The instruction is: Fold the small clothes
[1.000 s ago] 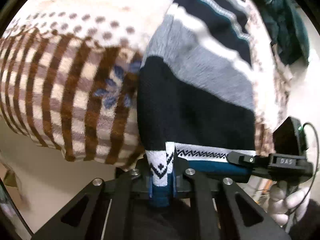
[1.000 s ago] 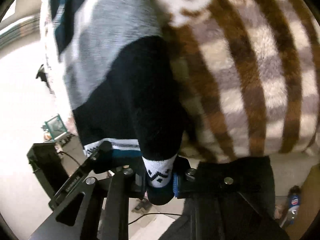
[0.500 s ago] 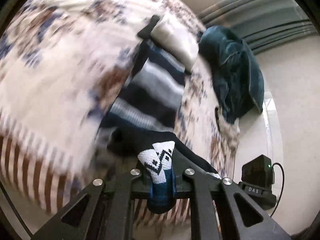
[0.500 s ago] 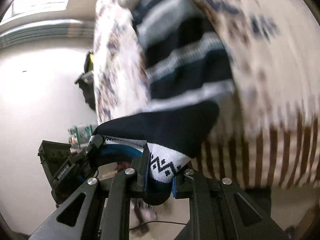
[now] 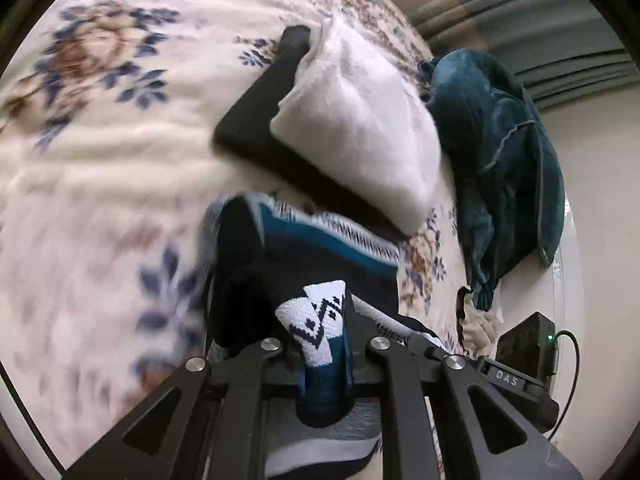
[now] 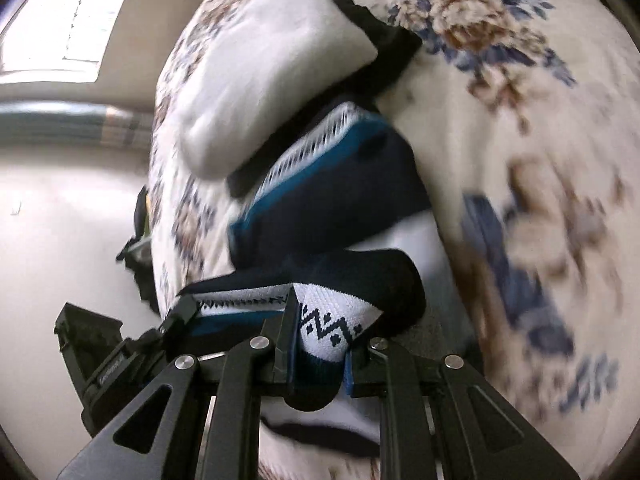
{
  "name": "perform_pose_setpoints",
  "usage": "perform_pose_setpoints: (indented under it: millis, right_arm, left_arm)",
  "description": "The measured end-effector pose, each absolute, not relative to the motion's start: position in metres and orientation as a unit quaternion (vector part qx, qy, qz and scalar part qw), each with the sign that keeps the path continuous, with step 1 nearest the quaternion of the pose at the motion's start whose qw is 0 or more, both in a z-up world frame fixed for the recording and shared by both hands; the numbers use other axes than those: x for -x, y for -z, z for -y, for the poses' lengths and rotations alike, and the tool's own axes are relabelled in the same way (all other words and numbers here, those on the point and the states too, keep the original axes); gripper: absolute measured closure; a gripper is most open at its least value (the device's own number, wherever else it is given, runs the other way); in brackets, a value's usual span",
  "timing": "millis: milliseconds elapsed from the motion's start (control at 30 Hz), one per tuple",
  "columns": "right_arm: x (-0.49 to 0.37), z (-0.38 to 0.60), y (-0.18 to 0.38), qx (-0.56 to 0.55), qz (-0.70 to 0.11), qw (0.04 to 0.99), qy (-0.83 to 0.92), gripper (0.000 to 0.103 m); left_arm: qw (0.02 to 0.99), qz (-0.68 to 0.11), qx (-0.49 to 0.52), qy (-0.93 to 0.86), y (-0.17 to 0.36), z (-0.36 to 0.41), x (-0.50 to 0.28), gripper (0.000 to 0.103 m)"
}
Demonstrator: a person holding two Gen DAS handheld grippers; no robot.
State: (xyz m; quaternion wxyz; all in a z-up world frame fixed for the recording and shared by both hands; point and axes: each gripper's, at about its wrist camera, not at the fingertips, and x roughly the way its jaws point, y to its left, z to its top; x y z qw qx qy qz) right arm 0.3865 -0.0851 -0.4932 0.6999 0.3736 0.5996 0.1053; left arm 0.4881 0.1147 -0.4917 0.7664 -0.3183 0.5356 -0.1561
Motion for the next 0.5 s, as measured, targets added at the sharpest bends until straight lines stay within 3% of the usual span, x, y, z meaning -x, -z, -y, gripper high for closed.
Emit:
perform_pose_setpoints:
  millis: [100, 167, 200, 333, 400, 500]
  right_arm:
    - [-0.426, 0.089, 0.510, -0.396, -0.602, 0.687, -0.089, 0.085]
    - [-0.444, 0.096, 0.516, -0.425, -0.600, 0.673, -0.084, 0.082]
    - [-0.451, 0.101, 0.522, -0.446, -0.597, 0.661, -0.085, 0.082]
    - [-0.469, 0.111, 0.538, -0.485, -0.593, 0.636, -0.097, 0.069]
    - [-0.470, 0.114, 0.538, -0.491, -0.585, 0.637, -0.106, 0.037]
    - [-0.463, 0.127, 0.530, -0.510, -0.549, 0.652, -0.114, 0.028]
  left_arm:
    - [0.729, -0.553, 0.366, 0.169, 0.505, -0.121, -0.517, 0.082]
    - [0.711, -0.545, 0.407, 0.177, 0.513, -0.131, -0.527, 0.050]
    - [0.710, -0.534, 0.423, 0.176, 0.514, -0.138, -0.531, 0.043]
    - [0.707, -0.515, 0.454, 0.172, 0.515, -0.159, -0.539, 0.039]
    - [0.722, -0.517, 0.427, 0.168, 0.511, -0.163, -0.539, 0.039]
    - [0.760, -0.530, 0.340, 0.164, 0.499, -0.155, -0.537, 0.039]
